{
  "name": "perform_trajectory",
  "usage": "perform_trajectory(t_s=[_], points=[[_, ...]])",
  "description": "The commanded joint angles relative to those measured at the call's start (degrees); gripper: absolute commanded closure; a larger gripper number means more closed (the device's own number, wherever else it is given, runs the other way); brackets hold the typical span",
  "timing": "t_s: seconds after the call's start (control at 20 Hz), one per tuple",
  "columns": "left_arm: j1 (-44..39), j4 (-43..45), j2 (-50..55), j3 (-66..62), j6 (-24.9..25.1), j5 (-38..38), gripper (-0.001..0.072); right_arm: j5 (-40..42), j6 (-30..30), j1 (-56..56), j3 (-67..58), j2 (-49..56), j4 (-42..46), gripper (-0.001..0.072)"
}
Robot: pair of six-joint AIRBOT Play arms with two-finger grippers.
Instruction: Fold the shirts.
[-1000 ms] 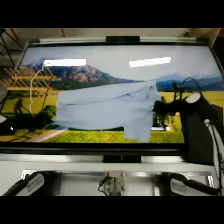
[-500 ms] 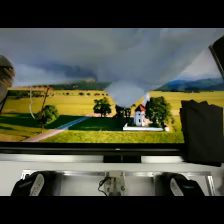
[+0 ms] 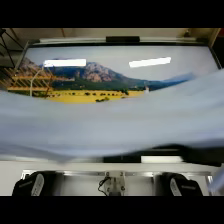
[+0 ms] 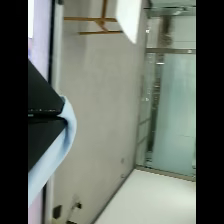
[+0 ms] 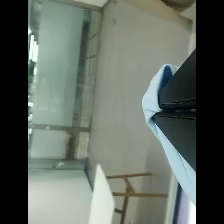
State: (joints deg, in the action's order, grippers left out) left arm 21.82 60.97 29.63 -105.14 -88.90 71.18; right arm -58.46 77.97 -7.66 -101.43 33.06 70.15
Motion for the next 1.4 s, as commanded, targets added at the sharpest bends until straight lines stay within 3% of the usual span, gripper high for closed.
perform_trajectory(t_s=[0.0, 0.05, 0.15, 0.25, 0.5, 0.65, 0.75, 0.9, 1.0, 1.15, 1.25, 1.35], points=[[0.04, 2.08, 2.71, 7.15, 3.76, 13.68, 0.0672, -15.19, 4.90, -0.02, 0.07, 4.39, 2.16, 0.0655], [0.04, 2.03, 3.93, 13.29, 4.22, 13.27, 0.0672, -19.32, 4.52, -0.02, 1.44, 7.50, 2.47, 0.0654], [-0.09, 2.05, 6.80, 25.64, 9.79, 8.46, 0.0673, -22.67, 3.82, -0.02, 6.88, 13.70, 2.23, 0.0654], [-1.22, 2.05, 10.78, 36.26, 10.45, 0.00, 0.0673, -19.82, 2.91, 0.66, 14.16, 20.28, 1.99, 0.0654], [-8.07, 2.19, 31.12, 41.94, 9.07, -15.30, 0.0673, -0.02, 1.05, 7.58, 22.34, 42.01, 4.46, 0.0654], [-9.25, 0.94, 44.30, 36.54, 4.66, -19.23, 0.0672, 15.54, 5.53, 9.68, 22.34, 51.95, 3.91, 0.0654], [-10.93, -1.07, 51.43, 31.52, 7.41, -22.43, 0.0672, 24.98, 6.69, 9.46, 22.34, 56.22, -0.31, 0.0654], [-13.57, -1.14, 58.82, 27.43, 7.13, -31.61, 0.0670, 34.45, 6.71, 9.68, 22.34, 61.16, -2.64, 0.0654], [-14.29, -3.04, 62.05, 26.97, 7.19, -34.36, 0.0668, 32.44, 6.67, 9.66, 22.34, 63.08, -3.69, 0.0654], [-13.46, -3.13, 62.99, 26.97, 7.30, -30.01, 0.0669, 21.92, 1.86, 9.11, 22.34, 61.77, -3.21, 0.0654], [-11.82, -3.08, 61.18, 26.97, 10.60, -21.40, 0.0669, 11.54, -2.45, 8.52, 22.34, 58.38, 0.66, 0.0654], [-10.25, -1.60, 59.98, 27.02, 15.98, -7.98, 0.0669, -0.98, -1.11, 8.44, 22.36, 56.24, 4.50, 0.0654]])
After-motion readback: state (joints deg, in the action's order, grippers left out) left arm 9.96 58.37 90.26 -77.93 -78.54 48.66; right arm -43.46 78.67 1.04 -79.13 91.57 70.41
